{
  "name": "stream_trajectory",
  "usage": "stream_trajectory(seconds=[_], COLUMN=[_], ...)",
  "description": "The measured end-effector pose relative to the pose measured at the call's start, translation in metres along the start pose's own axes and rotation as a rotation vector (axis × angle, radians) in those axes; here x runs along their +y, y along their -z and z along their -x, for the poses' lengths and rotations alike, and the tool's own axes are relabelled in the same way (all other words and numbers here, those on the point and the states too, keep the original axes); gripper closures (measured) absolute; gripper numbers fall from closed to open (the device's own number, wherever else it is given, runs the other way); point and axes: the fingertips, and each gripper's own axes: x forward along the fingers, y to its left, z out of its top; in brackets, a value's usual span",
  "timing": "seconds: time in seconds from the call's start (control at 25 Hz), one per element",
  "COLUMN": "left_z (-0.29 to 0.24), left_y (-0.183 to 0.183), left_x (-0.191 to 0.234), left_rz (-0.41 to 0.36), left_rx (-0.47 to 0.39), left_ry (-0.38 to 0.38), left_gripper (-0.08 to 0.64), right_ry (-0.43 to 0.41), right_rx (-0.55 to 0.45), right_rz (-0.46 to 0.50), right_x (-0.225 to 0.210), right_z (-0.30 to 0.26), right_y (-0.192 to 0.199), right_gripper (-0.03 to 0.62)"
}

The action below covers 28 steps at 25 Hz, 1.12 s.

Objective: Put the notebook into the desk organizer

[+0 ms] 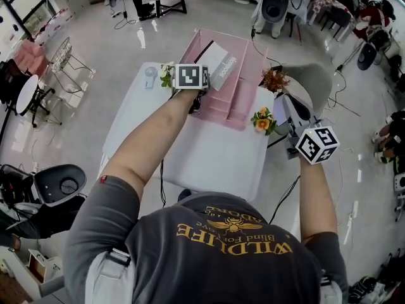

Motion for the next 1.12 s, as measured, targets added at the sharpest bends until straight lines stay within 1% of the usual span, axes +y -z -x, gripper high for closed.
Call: stream_trajectory(seconds=[0.24, 0.36, 0.48, 0.56, 0.64, 0.8, 1.0, 1.12], left_z=[-0.004, -0.004, -0.006, -0.006, -0.006, -0.005, -0.001, 0.005], left_y=[0.003, 0.001, 0.001, 0.001, 0.0, -0.002, -0.005, -0.009], left_x=[-0.001, 0.0, 0.001, 0.001, 0.0, -0.003, -0.009, -0.016], left_rz=[-0.249, -0.324, -0.372, -0.412, -0.426, -0.385, -0.366, -0.349], left_rx=[-0.015, -0.02, -0.012, -0.008, -0.007, -0.013, -0.025, -0.047], left_ry=[-0.09, -0.12, -0.14, -0.155, -0.158, -0.135, -0.111, -0.081], left_gripper=[0.454, 0.415, 0.245, 0.217, 0.202, 0.202, 0.202, 0.202], right_ry=[0.001, 0.004, 0.007, 0.008, 0.008, 0.009, 0.009, 0.01], right_rx=[-0.002, 0.0, 0.003, 0.005, 0.005, 0.0, -0.004, -0.007], right_rz=[0.003, 0.008, 0.007, 0.006, 0.007, 0.009, 0.014, 0.017], right_x=[0.002, 0.003, 0.002, 0.002, 0.003, 0.001, 0.002, 0.002], right_z=[0.005, 0.006, 0.008, 0.01, 0.011, 0.013, 0.014, 0.014], right_y=[0.001, 0.0, 0.001, 0.003, 0.003, 0.001, -0.001, -0.003], right_gripper=[0.592, 0.592, 0.592, 0.592, 0.592, 0.592, 0.591, 0.592])
